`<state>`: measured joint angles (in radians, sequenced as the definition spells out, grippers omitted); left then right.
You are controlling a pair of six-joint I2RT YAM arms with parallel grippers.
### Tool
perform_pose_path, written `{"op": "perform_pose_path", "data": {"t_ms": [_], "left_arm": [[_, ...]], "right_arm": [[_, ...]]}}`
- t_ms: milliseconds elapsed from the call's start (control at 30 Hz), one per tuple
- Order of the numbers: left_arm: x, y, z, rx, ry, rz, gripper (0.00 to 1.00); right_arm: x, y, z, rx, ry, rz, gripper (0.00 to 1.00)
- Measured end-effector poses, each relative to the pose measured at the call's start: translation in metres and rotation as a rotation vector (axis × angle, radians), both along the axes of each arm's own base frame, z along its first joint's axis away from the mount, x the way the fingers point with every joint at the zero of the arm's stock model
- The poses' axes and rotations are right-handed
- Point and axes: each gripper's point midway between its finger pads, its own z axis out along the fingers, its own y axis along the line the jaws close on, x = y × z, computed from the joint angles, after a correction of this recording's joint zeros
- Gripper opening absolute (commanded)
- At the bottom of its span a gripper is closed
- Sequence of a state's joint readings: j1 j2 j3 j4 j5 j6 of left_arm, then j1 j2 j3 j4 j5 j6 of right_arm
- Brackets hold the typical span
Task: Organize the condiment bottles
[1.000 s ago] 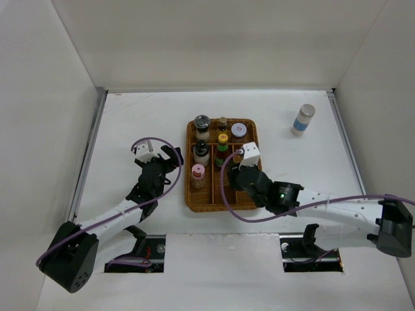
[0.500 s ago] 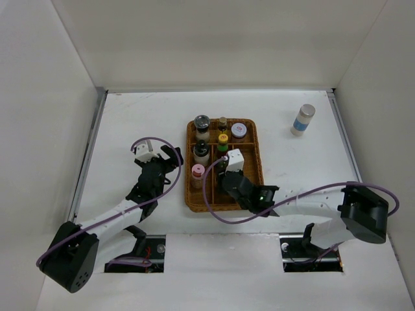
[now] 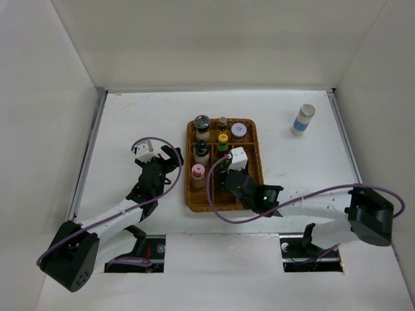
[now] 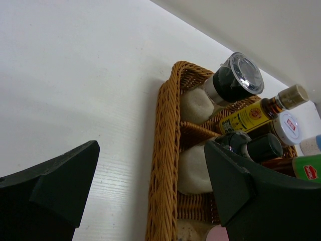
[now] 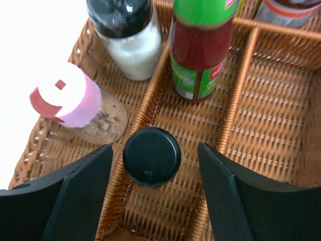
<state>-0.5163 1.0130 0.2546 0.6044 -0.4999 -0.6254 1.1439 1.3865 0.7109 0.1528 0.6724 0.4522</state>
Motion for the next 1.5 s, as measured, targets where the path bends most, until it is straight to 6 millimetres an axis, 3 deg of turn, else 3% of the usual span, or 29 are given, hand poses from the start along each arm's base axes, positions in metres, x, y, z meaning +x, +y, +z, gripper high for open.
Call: {"op": "perform_pose_path", "data": {"t_ms": [67,167,267,367,400,467,500,567,600,700,833,1000,1267,1433,1500], "left_arm": [[0.0,0.0,0.0,0.0,0.0,0.0,0.87],[0.0,0.0,0.0,0.0,0.0,0.0,0.87],[0.0,0.0,0.0,0.0,0.0,0.0,0.87],[0.0,0.0,0.0,-0.002,0.0,-0.001,0.87],[0.0,-0.001,0.0,-0.003,0.0,-0.001,0.87],[0.0,-0.001,0.0,-0.006,0.0,-0.005,0.87],[0.0,-0.002,0.0,-0.008,0.0,-0.006,0.87],[-0.001,-0.003,0.0,-0.011,0.001,-0.01,0.87],[-0.001,-0.003,0.0,-0.012,0.001,-0.011,0.87],[-0.001,-0.004,0.0,-0.014,0.001,-0.017,0.87],[-0.001,-0.006,0.0,-0.014,0.001,-0.023,0.87],[-0.002,-0.007,0.0,-0.015,0.001,-0.028,0.87],[-0.001,-0.008,-0.007,-0.004,0.021,-0.031,0.87],[-0.001,-0.008,-0.008,-0.003,0.022,-0.03,0.87],[-0.001,-0.008,-0.008,-0.003,0.022,-0.029,0.87]], "right_arm": [[0.0,-0.005,0.014,0.027,-0.013,-0.004,0.8],[0.0,-0.017,0.052,0.107,-0.057,-0.015,0.82],[0.012,-0.045,0.092,0.211,-0.118,-0.074,0.8],[0.044,-0.098,0.115,0.261,-0.183,-0.231,0.54],[0.058,-0.118,0.117,0.258,-0.196,-0.3,0.47],[0.088,-0.165,0.113,0.225,-0.209,-0.463,0.49],[0.104,-0.189,0.108,0.192,-0.2,-0.546,0.52],[0.136,-0.229,0.1,0.106,-0.169,-0.684,0.73],[0.153,-0.246,0.097,0.068,-0.154,-0.738,0.78],[0.192,-0.288,0.09,-0.02,-0.121,-0.86,0.89],[0.217,-0.328,0.075,-0.098,-0.073,-0.943,0.96],[0.236,-0.35,0.062,-0.156,-0.015,-0.951,0.98],[0.277,-0.352,0.066,-0.127,-0.002,-0.884,0.96],[0.28,-0.355,0.044,-0.139,0.048,-0.878,0.93],[0.278,-0.355,0.038,-0.138,0.064,-0.878,0.86]]}}
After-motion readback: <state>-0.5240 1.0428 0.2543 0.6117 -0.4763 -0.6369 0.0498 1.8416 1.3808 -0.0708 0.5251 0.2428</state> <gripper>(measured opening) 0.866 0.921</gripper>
